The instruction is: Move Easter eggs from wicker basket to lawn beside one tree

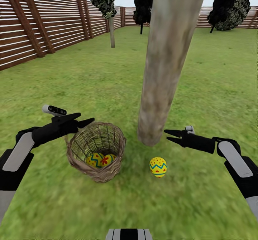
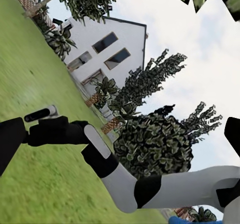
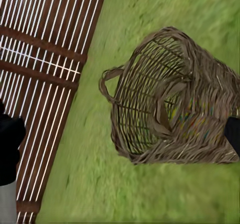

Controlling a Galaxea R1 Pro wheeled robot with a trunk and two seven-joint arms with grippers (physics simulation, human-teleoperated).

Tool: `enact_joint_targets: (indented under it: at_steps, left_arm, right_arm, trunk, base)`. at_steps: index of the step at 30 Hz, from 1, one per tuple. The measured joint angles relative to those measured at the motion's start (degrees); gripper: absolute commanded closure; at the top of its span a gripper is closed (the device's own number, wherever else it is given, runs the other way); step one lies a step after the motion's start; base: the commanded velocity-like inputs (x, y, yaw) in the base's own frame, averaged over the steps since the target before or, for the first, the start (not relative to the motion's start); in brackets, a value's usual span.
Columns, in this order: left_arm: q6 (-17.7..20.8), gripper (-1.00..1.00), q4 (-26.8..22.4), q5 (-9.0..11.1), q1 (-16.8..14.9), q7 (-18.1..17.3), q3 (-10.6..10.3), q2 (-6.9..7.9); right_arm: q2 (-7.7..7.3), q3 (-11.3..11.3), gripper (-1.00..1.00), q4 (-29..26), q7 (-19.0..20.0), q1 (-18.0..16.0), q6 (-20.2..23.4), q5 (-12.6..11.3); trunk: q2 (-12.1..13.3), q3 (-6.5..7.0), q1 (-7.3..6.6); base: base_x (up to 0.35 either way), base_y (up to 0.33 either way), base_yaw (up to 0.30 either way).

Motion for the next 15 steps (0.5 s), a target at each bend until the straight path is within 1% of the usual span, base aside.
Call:
enact_joint_targets:
  at_steps: [2,4,6,7,9,11,12,13,15]
  left_arm:
    - [0.0,-1.0,0.1,0.05,0.0,0.01,0.0,0.02]
    - [0.0,-1.0,0.24,0.23,0.0,0.01,0.0,0.07]
    - [0.0,-1.0,0.34,0.29,0.0,0.01,0.0,0.09]
    - [0.0,-1.0,0.37,0.3,0.0,0.01,0.0,0.13]
    - [-0.02,-1.0,0.46,0.32,0.0,-0.02,0.0,0.2]
    - [-0.03,-1.0,0.69,0.32,0.15,-0.42,0.01,0.27]
    - [-0.03,-1.0,0.72,0.31,0.21,-0.77,0.02,0.29]
    - [-0.03,-1.0,0.75,0.29,0.28,-1.03,0.02,0.29]
    - [-0.03,-1.0,0.75,0.29,0.34,-1.2,0.02,0.27]
  right_arm:
    - [0.01,0.51,-1.0,-0.02,-0.09,0.0,-0.01,-0.02]
    - [0.08,2.27,-1.0,-0.26,-0.32,0.01,0.01,0.03]
    - [0.72,2.97,-1.0,-0.29,-0.44,0.01,0.05,0.04]
    - [1.64,3.21,-1.0,-0.29,-0.68,0.01,0.07,0.08]
    - [2.97,3.39,-1.0,-0.3,-1.87,0.0,0.07,0.25]
    - [4.5,3.61,-1.0,-0.41,-5.41,-0.03,0.07,0.24]
    - [5.5,3.66,-1.0,-0.47,-7.42,-0.05,0.07,0.21]
    - [6.86,3.69,-1.0,-0.5,-9.3,-0.07,0.06,0.19]
    - [8.51,3.71,-1.0,-0.57,-11.13,-0.09,0.06,0.19]
  trunk:
    - [0.03,0.44,-0.04]
    - [0.05,0.89,-0.09]
    - [0.08,1.33,-0.14]
    - [0.09,1.55,-0.17]
    - [0.11,1.78,-0.21]
    - [0.11,1.78,-0.21]
    - [0.11,1.78,-0.21]
    - [0.11,1.78,-0.21]
    - [0.11,1.78,-0.21]
  base:
    - [-0.225,0.163,0.0]
    - [-0.255,0.188,0.0]
    - [-0.23,0.171,0.0]
    - [-0.129,0.097,0.0]
    - [-0.063,0.047,0.029]
    - [-0.016,0.012,0.192]
    - [-0.006,0.004,0.259]
    - [-0.004,0.003,0.272]
    - [-0.002,0.001,0.283]
